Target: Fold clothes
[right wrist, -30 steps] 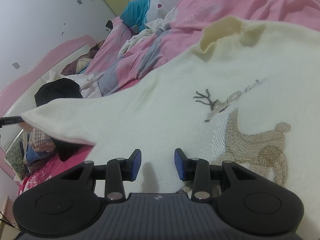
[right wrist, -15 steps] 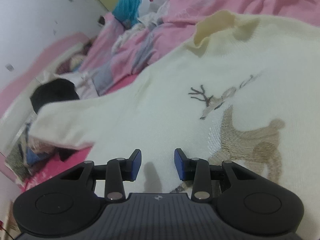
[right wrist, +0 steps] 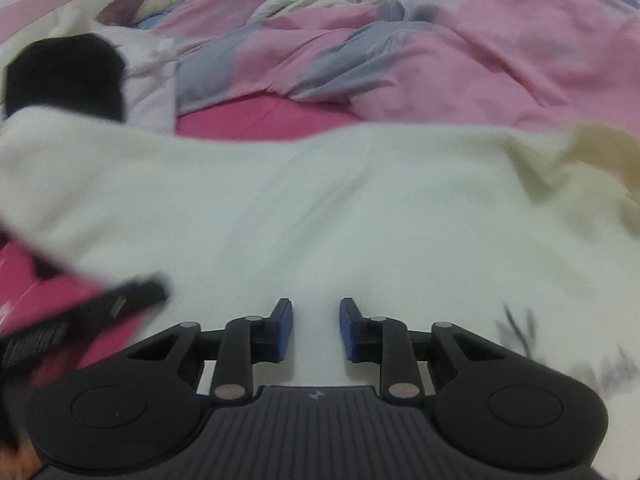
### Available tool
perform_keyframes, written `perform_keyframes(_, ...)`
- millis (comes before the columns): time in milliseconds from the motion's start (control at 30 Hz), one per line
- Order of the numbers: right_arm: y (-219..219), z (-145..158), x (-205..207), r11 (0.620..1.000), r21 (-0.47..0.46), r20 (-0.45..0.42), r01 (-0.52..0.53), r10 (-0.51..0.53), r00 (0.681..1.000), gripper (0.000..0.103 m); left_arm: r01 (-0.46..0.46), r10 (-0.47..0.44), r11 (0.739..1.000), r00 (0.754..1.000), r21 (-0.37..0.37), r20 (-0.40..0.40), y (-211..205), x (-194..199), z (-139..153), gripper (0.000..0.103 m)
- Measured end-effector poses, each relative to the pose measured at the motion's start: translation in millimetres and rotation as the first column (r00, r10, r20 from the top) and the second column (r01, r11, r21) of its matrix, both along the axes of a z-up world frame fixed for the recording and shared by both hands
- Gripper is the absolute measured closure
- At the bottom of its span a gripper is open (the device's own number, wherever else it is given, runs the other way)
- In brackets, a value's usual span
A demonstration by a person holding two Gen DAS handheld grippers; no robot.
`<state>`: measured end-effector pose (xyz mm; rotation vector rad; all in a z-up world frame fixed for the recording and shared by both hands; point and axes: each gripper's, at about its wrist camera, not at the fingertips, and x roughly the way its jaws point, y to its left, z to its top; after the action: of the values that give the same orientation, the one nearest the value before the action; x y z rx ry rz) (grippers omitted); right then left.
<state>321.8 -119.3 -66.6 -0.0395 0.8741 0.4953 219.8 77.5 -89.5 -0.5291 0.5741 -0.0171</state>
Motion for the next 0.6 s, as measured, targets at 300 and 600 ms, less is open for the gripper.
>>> perform_keyframes(300,-4.7,1.0,108.4,0.965,0.162,-0.011,0.207,-0.208,0.978,0.084,-0.059,0.06,0.998,0.997,-0.028,0.04,5.3,-8.4,-3.6,0.071)
perform_keyframes(600,24.0,2.0,29.7,0.996,0.089,-0.049,-0.029,0.034,0.998,0.083,-0.133,0.135,0.99,0.989,-0.042,0.057,10.3,-16.9,-2.5,0.071)
